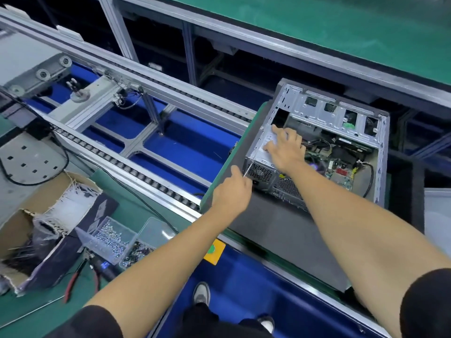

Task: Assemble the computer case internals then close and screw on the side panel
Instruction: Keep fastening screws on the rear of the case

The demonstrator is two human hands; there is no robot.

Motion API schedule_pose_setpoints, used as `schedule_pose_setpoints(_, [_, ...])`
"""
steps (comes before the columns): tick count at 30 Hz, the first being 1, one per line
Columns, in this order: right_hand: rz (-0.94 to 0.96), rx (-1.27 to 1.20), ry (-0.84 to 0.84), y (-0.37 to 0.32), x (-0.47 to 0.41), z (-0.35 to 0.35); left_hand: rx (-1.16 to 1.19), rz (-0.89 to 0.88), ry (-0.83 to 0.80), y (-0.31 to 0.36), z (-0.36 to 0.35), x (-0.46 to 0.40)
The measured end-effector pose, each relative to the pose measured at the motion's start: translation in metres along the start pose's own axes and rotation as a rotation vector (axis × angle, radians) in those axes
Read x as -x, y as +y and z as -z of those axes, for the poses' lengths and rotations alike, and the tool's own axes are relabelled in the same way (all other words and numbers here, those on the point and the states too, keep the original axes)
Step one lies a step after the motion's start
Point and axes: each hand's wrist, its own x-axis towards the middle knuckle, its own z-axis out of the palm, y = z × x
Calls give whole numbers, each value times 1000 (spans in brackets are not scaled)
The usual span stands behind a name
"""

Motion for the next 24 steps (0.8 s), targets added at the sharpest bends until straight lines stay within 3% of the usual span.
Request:
schedule_pose_setpoints(2, [0, -11, 4, 1, 0, 1, 280, 42, -107, -6, 8, -5])
schedule_pose_setpoints(6, [2, -28, -1, 0, 0, 0, 1168, 184, -417, -22, 13, 1])
schedule_pose_setpoints(12, [11, -38, 23, -1, 0, 1, 1456, 248, -635, -18, -6, 9])
schedule_pose_setpoints(14, [16, -30, 28, -2, 1, 0, 1367, 227, -581, -18, -2, 7])
schedule_pose_setpoints(16, [23, -29, 36, -3, 2, -1, 1104, 164, -442, -20, 3, 3])
schedule_pose_setpoints(20, [50, -12, 39, -2, 3, -3, 22, -20, 13, -12, 0, 6])
schedule_pose_setpoints(22, [53, -16, 44, 0, 3, -3, -96, -30, 113, -4, -9, 11])
schedule_pose_setpoints(24, [53, -29, 44, 0, 3, -1, 37, 41, 90, -4, -6, 10])
